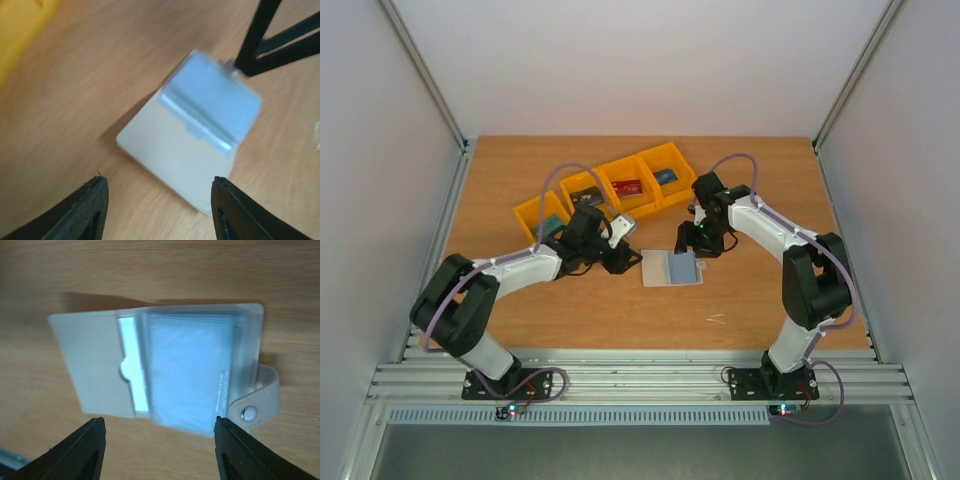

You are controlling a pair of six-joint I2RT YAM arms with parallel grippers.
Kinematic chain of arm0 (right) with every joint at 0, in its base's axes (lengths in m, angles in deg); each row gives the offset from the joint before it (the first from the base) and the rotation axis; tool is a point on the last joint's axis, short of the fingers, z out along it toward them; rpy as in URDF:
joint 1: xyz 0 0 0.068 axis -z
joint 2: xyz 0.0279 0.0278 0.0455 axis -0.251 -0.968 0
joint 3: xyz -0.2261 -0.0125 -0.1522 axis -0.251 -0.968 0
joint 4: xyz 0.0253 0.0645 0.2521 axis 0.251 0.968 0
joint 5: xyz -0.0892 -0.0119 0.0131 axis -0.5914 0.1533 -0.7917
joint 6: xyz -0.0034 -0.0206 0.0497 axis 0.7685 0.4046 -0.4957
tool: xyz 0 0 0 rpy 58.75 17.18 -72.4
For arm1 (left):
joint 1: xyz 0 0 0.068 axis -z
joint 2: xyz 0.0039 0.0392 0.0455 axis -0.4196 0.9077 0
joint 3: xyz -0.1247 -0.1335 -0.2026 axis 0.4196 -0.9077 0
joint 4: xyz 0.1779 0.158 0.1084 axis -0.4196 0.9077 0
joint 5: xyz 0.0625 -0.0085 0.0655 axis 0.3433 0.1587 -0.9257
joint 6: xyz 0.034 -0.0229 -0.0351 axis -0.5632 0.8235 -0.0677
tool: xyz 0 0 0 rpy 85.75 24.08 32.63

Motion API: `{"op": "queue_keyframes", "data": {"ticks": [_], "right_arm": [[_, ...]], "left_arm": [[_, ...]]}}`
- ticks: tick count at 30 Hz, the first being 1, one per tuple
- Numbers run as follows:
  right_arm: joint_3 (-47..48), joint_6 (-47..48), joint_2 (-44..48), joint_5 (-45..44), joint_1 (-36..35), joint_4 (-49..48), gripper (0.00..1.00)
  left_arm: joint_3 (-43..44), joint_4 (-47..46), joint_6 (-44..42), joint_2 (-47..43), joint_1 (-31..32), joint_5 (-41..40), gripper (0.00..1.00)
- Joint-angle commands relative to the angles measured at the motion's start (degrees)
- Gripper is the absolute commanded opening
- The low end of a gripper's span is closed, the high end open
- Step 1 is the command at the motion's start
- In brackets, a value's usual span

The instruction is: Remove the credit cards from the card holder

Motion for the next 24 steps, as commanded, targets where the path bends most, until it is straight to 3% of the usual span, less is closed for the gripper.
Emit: {"op": "queue_keyframes", "data": {"ticks": [1, 7, 16, 24], "right_arm": [[0.2, -0.5, -3.7, -4.1, 0.1, 0.5, 0.57], [-1.6, 0.3, -7.5, -3.6, 0.7, -2.4, 0.52], [-1.4, 2.2, -11.6, -1.9, 0.7, -3.0, 0.48], [-1.7, 4.3, -12.1, 8.8, 0.7, -5.3, 0.48]], "left_arm": [[-3.7, -9.8, 1.6, 4.5, 2.8, -9.8, 0.56], [-6.5, -17.1, 4.6, 9.2, 5.7, -11.2, 0.54], [-6.8, -19.6, 3.3, 12.4, 6.6, -13.2, 0.51], [-7.4, -22.2, -0.6, 15.7, 6.9, -9.6, 0.43]]}}
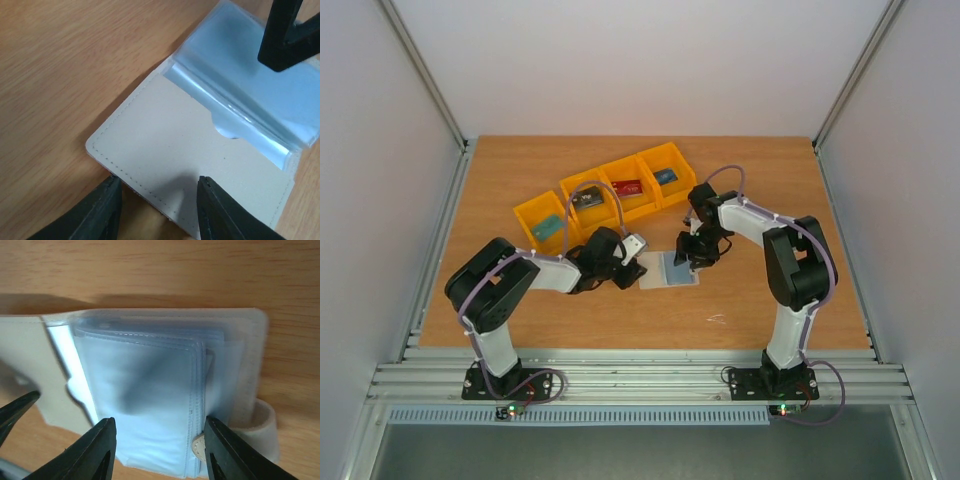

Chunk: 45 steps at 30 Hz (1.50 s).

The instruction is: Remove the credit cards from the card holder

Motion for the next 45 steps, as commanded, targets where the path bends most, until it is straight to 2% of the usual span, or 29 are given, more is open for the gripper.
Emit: {"op": "queue_keyframes", "data": {"ticks": [1, 7, 18, 24, 32, 35, 38, 45], "right_arm": [[-0.5, 2.3, -1.9, 9.4, -0.3, -3.8, 0.48], [0.2, 1.3, -3.1, 17.1, -1.2, -8.8, 0.49], [0.3, -2.0, -3.2, 26.4, -3.3, -13.3, 0.46], [0.9, -2.0, 1.1, 29.6, -3.7, -12.6, 0.46], [1.6, -1.3, 10.2, 20.5, 1.6, -4.4, 0.51], [2.2, -1.2, 12.1, 13.6, 3.8, -0.7, 0.52], [2.6, -0.5, 10.6, 5.6, 5.1, 4.3, 0.50], [6.5, 4.1, 1.6, -8.1, 5.4, 11.5, 0.62]], "left_arm": [[-0.5, -4.3, -2.7, 2.5, 0.4, 2.1, 0.42], [-0.3, -4.4, -3.1, 2.8, 0.7, 3.0, 0.36], [-0.3, -4.4, -2.9, 2.7, 1.0, 1.8, 0.35], [-1.0, -3.6, -3.3, 2.0, 1.0, 0.3, 0.36], [-1.9, -3.6, -4.3, 1.5, 1.0, 0.3, 0.36], [-2.0, -3.7, -4.3, 1.5, 0.9, 0.1, 0.36], [-2.0, -3.7, -4.4, 1.3, 1.0, 0.0, 0.36], [-2.2, -3.1, -4.6, 0.6, 0.9, -0.7, 0.37]]}}
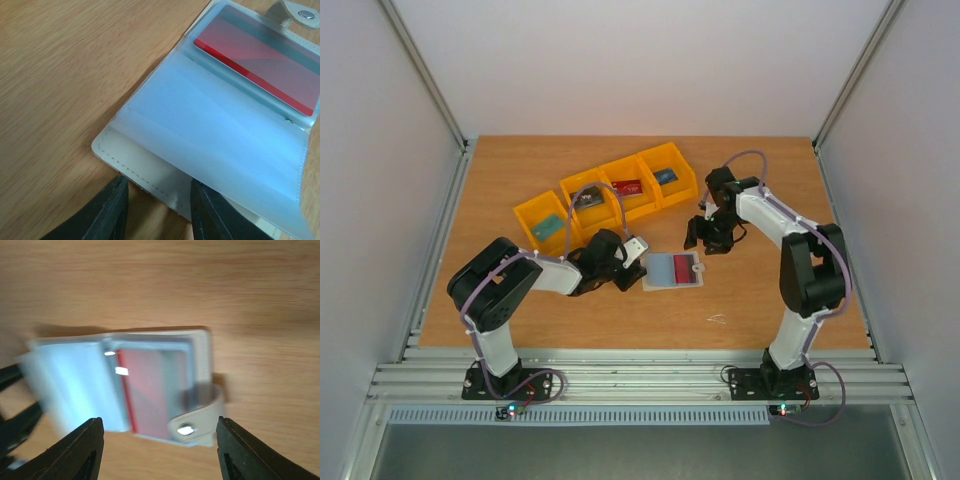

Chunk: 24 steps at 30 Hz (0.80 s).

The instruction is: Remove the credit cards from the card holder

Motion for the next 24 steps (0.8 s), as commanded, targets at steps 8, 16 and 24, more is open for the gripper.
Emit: {"op": "queue_keyframes", "data": {"ticks": [8, 16, 24], "right_arm": [[0.6, 6.2, -10.0, -1.3, 1.5, 2.9, 0.65], [-1.6, 7.4, -10.7, 1.3, 1.5, 2.0, 0.60], [-5.3, 4.5, -10.4, 6.9, 1.5, -2.2, 0.59]], "left_arm": [[-1.3, 1.9, -1.8, -1.5, 0.2, -2.2, 0.37], [-0.8, 8.7, -6.8, -9.8, -3.1, -4.0, 0.45], [6.4, 18.3, 4.1, -9.2, -4.8, 10.7, 0.60]]}}
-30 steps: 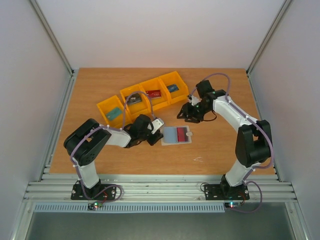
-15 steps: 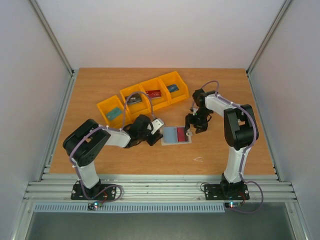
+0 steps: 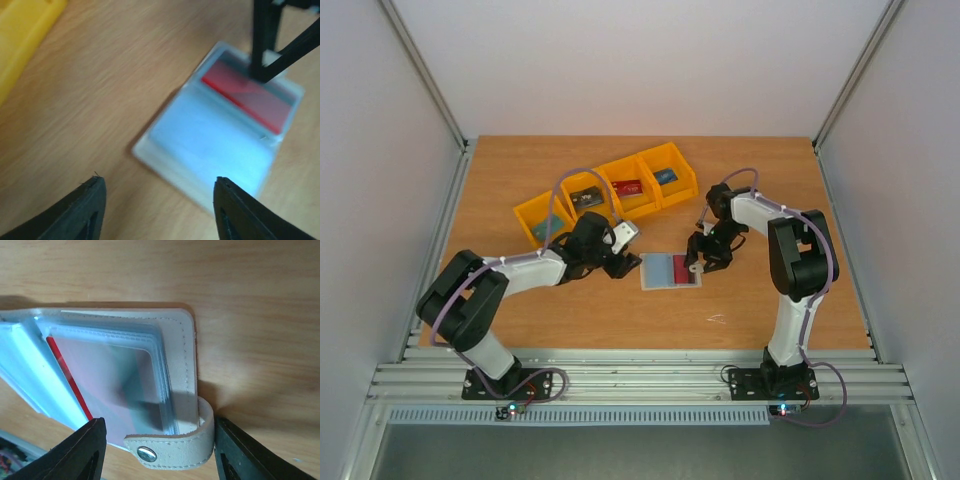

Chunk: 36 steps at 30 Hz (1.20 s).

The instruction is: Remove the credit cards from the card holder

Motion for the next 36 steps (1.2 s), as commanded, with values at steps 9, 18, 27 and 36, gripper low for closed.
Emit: {"op": "queue_keyframes", "data": {"ticks": [9, 18, 27, 36], "right_arm": [[-8.2, -8.4, -0.8, 9.1, -2.3, -12.2, 0.55], [-10.6, -10.1, -0.5, 12.0, -2.4, -17.6, 0.53], [-8.2, -9.6, 1.1, 6.4, -2.4, -15.1, 0.51], [-8.7, -9.5, -0.8, 7.9, -2.5, -16.3, 0.51]], "left_arm": [[9.7, 7.4, 13.9, 9.1, -1.7, 10.9, 0.73], [9.8, 2.7, 15.5, 7.2, -0.6, 13.9, 0.63], [13.1, 15.6, 20.5, 9.0, -4.5, 3.3, 0.70], [15.5, 12.8, 23.5, 15.5, -5.2, 12.3, 0.71]]}}
